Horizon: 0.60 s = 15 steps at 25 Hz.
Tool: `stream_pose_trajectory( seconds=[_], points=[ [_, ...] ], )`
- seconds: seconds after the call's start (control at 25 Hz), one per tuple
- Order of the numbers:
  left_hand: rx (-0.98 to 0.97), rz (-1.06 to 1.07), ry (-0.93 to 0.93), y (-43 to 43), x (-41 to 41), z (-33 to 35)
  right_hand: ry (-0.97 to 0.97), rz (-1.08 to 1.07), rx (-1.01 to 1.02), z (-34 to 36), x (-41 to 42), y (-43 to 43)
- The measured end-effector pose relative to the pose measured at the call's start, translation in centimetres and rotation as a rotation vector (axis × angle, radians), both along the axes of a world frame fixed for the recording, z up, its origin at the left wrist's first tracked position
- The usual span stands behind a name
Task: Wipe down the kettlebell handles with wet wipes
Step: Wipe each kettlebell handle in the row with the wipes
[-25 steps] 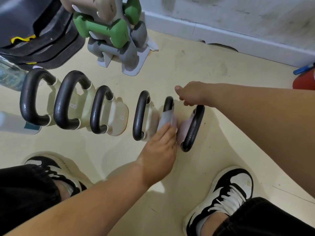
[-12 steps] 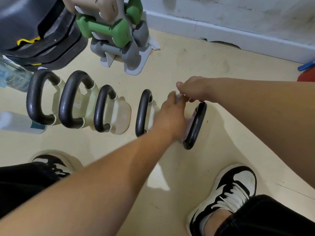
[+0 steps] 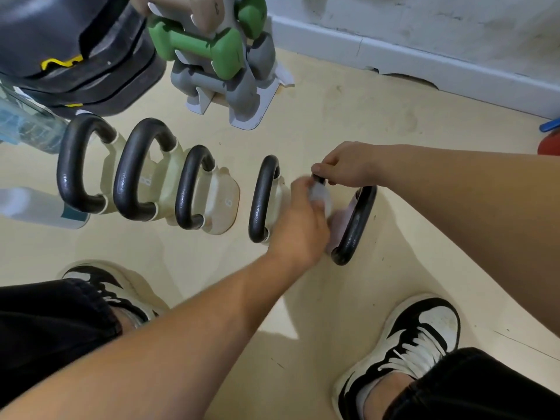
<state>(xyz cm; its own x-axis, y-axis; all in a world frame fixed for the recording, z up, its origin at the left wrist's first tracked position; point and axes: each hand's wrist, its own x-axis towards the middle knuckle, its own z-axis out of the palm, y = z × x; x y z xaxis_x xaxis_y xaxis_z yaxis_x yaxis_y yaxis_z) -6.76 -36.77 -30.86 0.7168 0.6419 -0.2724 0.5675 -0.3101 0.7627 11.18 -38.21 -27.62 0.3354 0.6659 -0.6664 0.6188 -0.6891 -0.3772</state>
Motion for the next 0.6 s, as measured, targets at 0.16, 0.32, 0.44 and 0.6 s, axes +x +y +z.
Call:
stream_pose_trajectory(
  seconds=[0.16, 0.32, 0.44, 0.6],
  points=[
    [-0.404, 0.059, 0.187, 3.4, 5.0, -0.4, 0.017, -0.046, -0.01, 0.2, 0.3, -0.1],
    [-0.409, 0.06, 0.004, 1.3, 0.2, -0.5, -0.043, 0.007, -0.033, 0.0, 0.1, 0.3],
    [-0.088, 0.007, -0.089, -2.8, -4.7, -1.1, -0.082, 0.009, -0.02, 0.0, 0.0, 0.2],
    [-0.062, 0.024, 0.021, -3.3, -4.2, -0.9, -0.047, -0.057, 0.035, -0.2, -0.8, -0.4]
  ],
)
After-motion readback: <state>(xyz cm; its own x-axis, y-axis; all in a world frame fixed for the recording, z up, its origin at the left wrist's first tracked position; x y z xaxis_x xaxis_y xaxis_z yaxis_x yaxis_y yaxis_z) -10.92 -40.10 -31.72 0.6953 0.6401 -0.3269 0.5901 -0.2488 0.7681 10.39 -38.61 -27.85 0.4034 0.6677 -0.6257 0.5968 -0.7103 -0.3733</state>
